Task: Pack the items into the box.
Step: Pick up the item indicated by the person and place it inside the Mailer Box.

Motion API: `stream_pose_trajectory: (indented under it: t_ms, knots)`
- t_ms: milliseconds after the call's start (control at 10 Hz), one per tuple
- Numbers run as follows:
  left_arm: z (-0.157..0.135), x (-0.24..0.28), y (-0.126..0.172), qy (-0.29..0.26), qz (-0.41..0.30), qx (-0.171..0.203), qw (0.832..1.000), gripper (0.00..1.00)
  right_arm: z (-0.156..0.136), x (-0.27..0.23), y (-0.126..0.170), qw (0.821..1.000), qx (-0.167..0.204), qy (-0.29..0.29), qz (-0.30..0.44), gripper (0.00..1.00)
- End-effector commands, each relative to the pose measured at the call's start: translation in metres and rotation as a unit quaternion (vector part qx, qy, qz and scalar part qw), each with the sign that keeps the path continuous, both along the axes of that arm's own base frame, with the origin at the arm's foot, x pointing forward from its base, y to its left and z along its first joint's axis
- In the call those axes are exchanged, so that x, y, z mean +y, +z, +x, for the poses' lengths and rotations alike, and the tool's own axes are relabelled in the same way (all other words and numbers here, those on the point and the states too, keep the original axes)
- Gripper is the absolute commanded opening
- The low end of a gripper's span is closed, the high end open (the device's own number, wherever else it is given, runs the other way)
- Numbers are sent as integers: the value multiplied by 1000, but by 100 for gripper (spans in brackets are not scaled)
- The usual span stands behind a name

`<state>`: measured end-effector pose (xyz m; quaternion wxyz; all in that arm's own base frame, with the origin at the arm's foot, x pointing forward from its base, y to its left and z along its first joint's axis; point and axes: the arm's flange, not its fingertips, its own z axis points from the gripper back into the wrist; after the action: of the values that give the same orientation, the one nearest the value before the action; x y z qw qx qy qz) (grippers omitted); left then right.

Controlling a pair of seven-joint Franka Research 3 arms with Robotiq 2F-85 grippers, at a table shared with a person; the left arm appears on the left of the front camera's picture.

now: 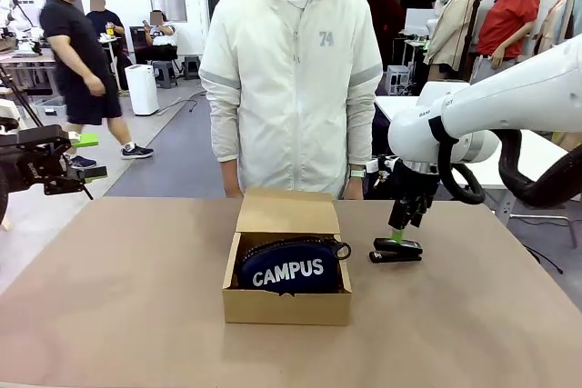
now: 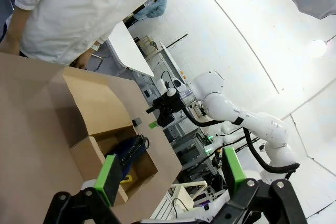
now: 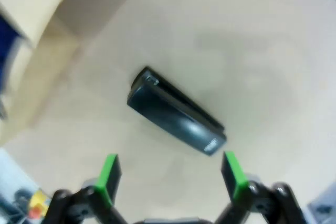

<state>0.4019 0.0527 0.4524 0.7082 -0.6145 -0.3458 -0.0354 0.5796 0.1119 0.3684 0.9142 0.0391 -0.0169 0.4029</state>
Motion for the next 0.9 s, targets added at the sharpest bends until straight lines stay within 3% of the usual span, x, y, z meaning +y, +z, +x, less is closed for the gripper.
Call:
stream_pose_trajectory:
  t_ms: [0, 100, 300, 400, 500, 600, 700, 800]
  knots:
    - [-3, 3, 0, -7, 2, -7, 1000, 100, -13, -5, -6, 935, -14, 353, 37, 100]
    - [-3, 3, 0, -7, 2, -7, 1000, 100, -22, -6, -3, 900, -2, 435, 33, 100]
    - [-3, 3, 0, -7, 2, -7, 1000, 100, -39, -12, 6, 859, -76, 502, 62, 100]
    - [-3, 3, 0, -7, 2, -7, 1000, 100, -42, -6, 8, 902, -115, 413, 55, 100]
    - [-3, 3, 0, -7, 2, -7, 1000, 100, -22, 6, 0, 946, -27, 324, 4, 100]
    - [-3, 3, 0, -7, 2, -7, 1000, 100, -22, 6, 0, 946, -27, 324, 4, 100]
    - [-3, 3, 0, -7, 2, -7, 1000, 100, -31, 4, 9, 922, -63, 381, 8, 100]
    - [-3, 3, 0, -7, 2, -7, 1000, 100, -31, -1, 6, 932, -127, 338, 30, 100]
